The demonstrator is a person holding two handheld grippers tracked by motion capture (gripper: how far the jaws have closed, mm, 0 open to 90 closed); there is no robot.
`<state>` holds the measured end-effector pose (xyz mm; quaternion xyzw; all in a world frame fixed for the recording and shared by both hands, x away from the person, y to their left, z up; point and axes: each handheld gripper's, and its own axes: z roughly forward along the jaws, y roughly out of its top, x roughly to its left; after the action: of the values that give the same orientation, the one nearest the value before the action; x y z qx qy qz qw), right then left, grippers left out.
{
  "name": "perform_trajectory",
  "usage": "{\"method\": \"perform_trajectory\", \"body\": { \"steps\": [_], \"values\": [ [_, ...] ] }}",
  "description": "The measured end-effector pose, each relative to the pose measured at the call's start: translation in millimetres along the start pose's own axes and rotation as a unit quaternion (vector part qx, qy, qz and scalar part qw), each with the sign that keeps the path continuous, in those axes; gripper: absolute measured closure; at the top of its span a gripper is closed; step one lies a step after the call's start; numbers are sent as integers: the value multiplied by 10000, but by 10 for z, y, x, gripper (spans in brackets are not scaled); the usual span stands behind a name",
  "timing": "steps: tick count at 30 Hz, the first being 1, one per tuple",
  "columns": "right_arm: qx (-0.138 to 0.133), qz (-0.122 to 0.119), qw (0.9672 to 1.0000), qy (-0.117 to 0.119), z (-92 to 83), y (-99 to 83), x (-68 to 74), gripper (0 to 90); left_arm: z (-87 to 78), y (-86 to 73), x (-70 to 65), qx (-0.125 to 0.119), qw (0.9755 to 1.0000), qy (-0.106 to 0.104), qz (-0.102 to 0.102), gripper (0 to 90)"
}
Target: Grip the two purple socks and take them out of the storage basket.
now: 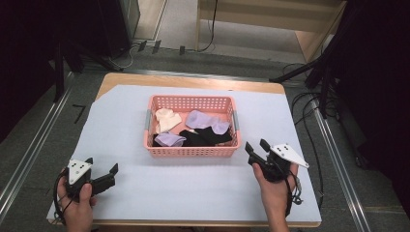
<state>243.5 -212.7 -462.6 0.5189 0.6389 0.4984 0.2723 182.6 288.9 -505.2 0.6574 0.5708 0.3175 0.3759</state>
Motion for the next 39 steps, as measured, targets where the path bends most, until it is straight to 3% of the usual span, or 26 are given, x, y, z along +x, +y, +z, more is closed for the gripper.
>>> {"method": "perform_trajectory", "body": {
  "steps": [6, 18, 39],
  "values": [
    [69, -65, 9998, 182, 173, 106, 232, 430, 1, 2, 0, 25, 10000, -11, 14, 142],
    [102, -180, 9991, 359, 335, 190, 487, 437, 6, 4, 5, 49, 10000, -25, 13, 142],
    [421, -292, 9949, 863, 790, 304, 1125, 503, 8, 6, 1, 71, 10000, -22, 14, 142]
  ]
}}
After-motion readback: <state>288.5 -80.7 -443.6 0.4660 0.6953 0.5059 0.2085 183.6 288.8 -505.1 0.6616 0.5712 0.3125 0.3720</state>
